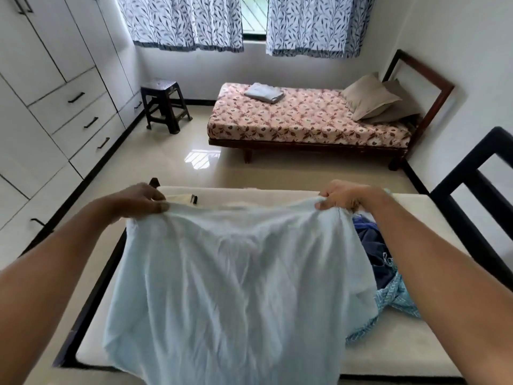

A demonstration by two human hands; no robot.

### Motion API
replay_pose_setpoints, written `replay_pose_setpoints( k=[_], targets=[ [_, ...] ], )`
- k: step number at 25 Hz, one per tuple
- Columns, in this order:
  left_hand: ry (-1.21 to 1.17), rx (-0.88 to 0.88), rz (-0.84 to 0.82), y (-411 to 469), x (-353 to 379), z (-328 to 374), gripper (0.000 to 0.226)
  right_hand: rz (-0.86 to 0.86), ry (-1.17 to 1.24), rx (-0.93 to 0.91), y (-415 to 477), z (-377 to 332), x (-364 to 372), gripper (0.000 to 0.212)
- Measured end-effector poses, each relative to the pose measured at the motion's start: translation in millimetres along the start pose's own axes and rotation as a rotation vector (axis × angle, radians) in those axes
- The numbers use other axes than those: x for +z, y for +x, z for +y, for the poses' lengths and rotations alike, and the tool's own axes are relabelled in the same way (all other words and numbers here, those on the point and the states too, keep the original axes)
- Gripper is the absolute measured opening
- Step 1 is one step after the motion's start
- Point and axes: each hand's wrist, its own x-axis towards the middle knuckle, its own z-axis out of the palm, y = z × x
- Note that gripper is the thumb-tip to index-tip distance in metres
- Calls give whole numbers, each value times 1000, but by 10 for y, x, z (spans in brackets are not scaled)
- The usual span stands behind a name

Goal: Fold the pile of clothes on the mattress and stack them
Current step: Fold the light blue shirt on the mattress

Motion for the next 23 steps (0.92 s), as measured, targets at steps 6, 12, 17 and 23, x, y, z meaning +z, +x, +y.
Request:
replay_pose_setpoints(
  k=[6, 12, 17, 23],
  targets=[
    [189, 0, 338, 1832, 636, -644, 19, 455, -138, 54, 1808, 461, 561, 43],
    [357, -49, 433, 3449, 1304, -1118, 22, 530, -148, 206, 3477, 529, 1127, 25],
    [-27, -270, 315, 4477, 1904, -1445, 30, 429, 552, 493, 4663, 775, 1652, 26],
    [-35, -323, 317, 5101, 2629, -1562, 18, 453, 297, 460, 5562, 1277, 2167, 16]
  ],
)
